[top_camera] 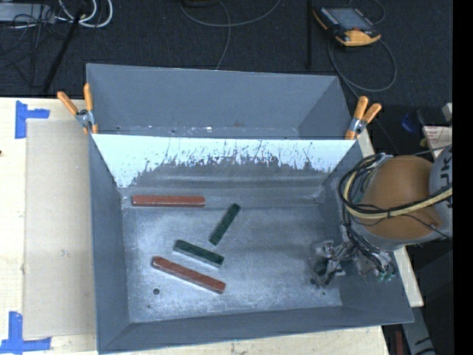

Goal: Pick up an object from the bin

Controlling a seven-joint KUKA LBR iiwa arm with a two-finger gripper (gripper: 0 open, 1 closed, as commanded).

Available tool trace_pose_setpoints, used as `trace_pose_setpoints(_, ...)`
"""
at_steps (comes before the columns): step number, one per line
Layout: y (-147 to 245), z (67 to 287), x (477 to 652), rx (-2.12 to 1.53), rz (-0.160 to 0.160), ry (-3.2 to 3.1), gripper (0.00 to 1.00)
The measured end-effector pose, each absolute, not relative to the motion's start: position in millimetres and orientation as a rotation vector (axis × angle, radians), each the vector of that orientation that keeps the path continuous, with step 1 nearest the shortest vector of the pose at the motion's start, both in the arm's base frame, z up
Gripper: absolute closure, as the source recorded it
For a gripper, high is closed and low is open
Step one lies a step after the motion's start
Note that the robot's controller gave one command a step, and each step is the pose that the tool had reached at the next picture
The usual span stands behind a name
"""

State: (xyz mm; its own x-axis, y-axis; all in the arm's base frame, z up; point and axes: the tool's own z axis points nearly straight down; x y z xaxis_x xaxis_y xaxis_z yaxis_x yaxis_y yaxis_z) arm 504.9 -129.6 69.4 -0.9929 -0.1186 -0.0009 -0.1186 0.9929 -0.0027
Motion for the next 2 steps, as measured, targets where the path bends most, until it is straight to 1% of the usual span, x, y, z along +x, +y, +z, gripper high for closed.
trace_pose_setpoints(1,-153.5,184.1,479.0,-0.026,-0.004,3.136,1.00)
trace_pose_setpoints(2,-101.9,235.9,538.5,-0.203,0.001,3.128,1.00)
